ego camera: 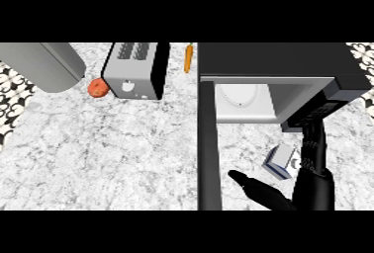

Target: Pick up the milk, place it into the microwave and close the microwave

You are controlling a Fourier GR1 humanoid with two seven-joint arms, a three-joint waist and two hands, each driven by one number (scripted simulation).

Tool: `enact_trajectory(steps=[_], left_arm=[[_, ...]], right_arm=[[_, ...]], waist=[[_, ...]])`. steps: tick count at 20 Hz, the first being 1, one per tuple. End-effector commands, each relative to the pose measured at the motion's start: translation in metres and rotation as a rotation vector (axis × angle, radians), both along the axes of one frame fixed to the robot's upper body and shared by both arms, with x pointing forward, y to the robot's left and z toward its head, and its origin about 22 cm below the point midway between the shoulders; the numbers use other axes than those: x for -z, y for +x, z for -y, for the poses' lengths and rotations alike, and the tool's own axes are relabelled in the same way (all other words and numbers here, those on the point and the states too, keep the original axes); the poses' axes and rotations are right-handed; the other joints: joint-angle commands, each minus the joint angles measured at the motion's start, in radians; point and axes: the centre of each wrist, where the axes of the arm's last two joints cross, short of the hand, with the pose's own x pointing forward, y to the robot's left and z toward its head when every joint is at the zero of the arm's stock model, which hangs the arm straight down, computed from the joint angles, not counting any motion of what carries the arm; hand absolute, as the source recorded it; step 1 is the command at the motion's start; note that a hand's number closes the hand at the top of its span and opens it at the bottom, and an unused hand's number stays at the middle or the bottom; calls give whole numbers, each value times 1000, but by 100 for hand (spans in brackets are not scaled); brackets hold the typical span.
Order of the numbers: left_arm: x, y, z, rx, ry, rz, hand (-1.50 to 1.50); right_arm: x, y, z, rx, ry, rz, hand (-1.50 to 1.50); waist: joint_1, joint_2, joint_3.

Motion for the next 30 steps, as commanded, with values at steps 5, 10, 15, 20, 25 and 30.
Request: enact_trajectory(steps=[5, 10, 15, 20, 25, 30], left_arm=[[-7, -8, -15, 4, 10, 18, -150], [-17, -26, -17, 13, 19, -17, -150], [16, -26, -36, 0, 8, 13, -150], [-17, -20, -18, -2, 8, 19, -150], [-14, -38, -25, 0, 24, 11, -150], [5, -36, -31, 1, -5, 13, -150]], right_arm=[[37, 5, 28, 101, 30, -63, -150], [79, -1, 41, 142, 24, -73, -150], [111, -13, 67, 167, 15, -103, -150], [139, -21, 77, 141, 55, -106, -150], [161, -20, 99, 134, 42, -132, -150], [176, -10, 114, 122, 17, -119, -150]], waist=[[0, 0, 0], [2, 0, 0], [2, -1, 0], [-2, 0, 0], [3, 0, 0], [2, 0, 0]])
